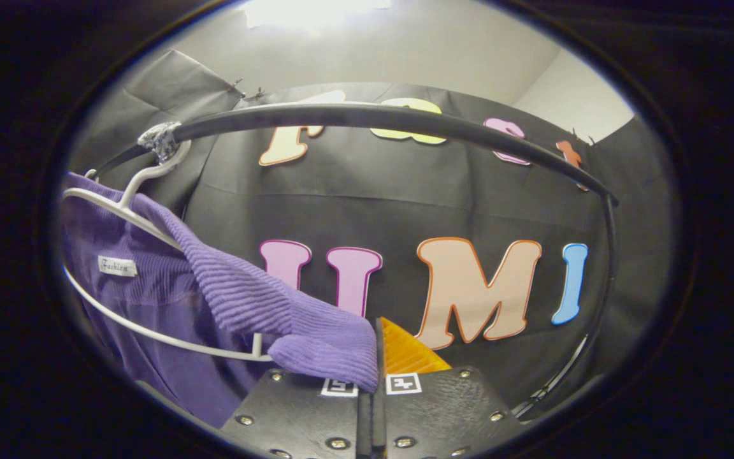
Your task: Grasp the clothes on the hanger with both hands and then place them into the laundry hamper below.
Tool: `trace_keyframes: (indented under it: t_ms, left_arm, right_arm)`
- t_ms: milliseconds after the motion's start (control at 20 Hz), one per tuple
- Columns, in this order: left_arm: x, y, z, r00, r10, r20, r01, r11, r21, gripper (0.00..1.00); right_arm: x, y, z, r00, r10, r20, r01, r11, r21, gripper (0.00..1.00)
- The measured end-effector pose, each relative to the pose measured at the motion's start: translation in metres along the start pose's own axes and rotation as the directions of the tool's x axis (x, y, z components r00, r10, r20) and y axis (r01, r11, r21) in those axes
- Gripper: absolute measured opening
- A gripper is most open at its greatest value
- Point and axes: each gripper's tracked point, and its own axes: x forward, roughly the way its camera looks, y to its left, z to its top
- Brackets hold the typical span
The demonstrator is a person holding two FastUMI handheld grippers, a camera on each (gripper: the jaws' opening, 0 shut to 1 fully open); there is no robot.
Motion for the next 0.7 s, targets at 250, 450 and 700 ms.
trace_keyframes:
  t_ms: [250, 450, 700]
  left_arm:
    - [0.015, 0.001, -0.006, 1.000, 0.005, -0.010, -0.005, 1.000, -0.020, 0.00]
    - [0.027, -0.002, -0.022, 0.999, -0.018, -0.050, 0.015, 0.999, -0.042, 0.00]
    - [0.039, 0.003, -0.051, 0.996, -0.001, -0.085, 0.000, 1.000, -0.014, 0.00]
  right_arm:
    - [0.013, 0.001, -0.009, 1.000, 0.004, -0.020, -0.005, 1.000, -0.012, 0.07]
    - [0.035, 0.004, -0.026, 0.998, 0.013, -0.055, -0.014, 1.000, -0.020, 0.07]
    - [0.051, 0.007, -0.061, 0.993, 0.021, -0.117, -0.029, 0.997, -0.071, 0.07]
